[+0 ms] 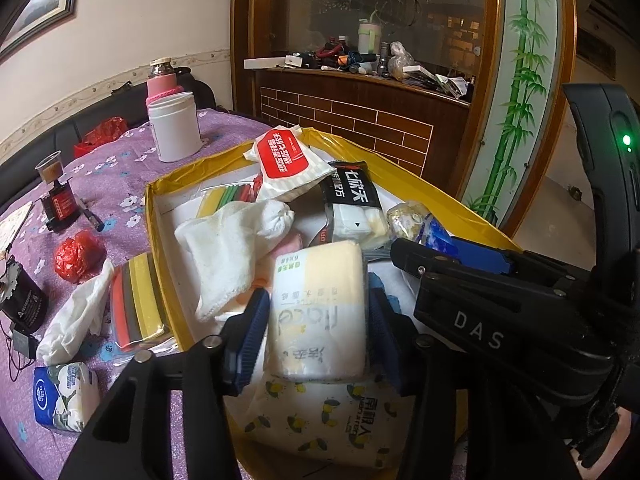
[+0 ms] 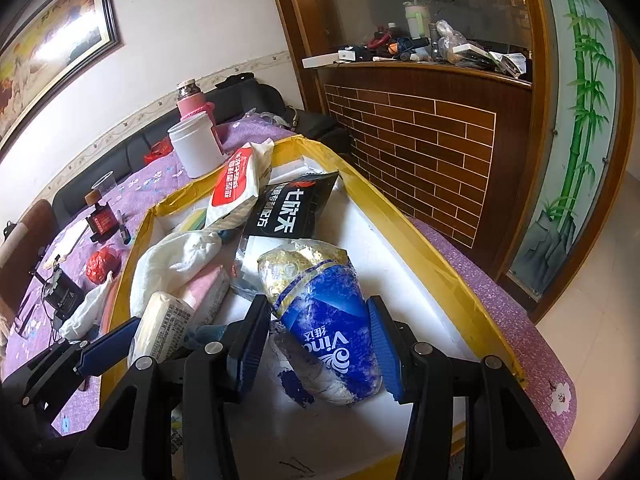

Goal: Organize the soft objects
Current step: 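Lower both items into the tray and open both grippers, then move both grippers back from the tray toward the table items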

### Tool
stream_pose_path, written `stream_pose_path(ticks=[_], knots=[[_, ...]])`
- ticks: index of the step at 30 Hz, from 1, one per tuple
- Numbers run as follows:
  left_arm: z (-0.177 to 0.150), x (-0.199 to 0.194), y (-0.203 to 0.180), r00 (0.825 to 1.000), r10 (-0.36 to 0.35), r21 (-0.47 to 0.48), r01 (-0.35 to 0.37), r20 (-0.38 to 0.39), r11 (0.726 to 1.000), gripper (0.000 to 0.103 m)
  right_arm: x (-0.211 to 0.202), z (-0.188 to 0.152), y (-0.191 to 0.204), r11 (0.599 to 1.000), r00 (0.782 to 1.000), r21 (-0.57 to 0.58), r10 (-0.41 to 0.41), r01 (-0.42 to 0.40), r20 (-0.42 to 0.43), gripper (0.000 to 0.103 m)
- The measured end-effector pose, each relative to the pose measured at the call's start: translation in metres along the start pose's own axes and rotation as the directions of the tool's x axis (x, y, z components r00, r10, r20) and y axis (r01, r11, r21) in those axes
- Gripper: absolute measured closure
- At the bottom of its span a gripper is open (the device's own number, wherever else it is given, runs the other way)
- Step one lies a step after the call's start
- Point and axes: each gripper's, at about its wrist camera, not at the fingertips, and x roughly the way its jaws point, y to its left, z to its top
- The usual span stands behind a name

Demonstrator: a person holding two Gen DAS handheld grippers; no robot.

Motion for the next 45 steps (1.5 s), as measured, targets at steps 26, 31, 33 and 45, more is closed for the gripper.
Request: stream_pose_path(ticks=[26,31,33,45], knots=[[-0.001,-0.015,-0.011,0.996,0.030,0.038,-0.034,0.087,0.999,0.025,-0.029,0.006,0.009,0.994,0.992,-0.059,-0.088,0.093,0.093,0.024],[-0.001,-0.018,-0.012,0.993,0.041,0.038,-0.045,0.110,0.998,0.022,-0.034,0.007,0.009,0.992,0.990,-0.065,-0.096,0.103,0.105,0.023],[-0.001,-0.019,-0.012,0.992,0.043,0.037,-0.048,0.117,0.998,0.021,-0.036,0.007,0.010,0.992,0.989,-0.068,-0.098,0.106,0.109,0.023],[0.002,-0.026,-0.013,0.986,0.070,0.042,-0.077,0.151,0.996,0.021,-0.055,0.010,0.011,0.991,0.983,-0.069,-0.100,0.112,0.152,0.019]])
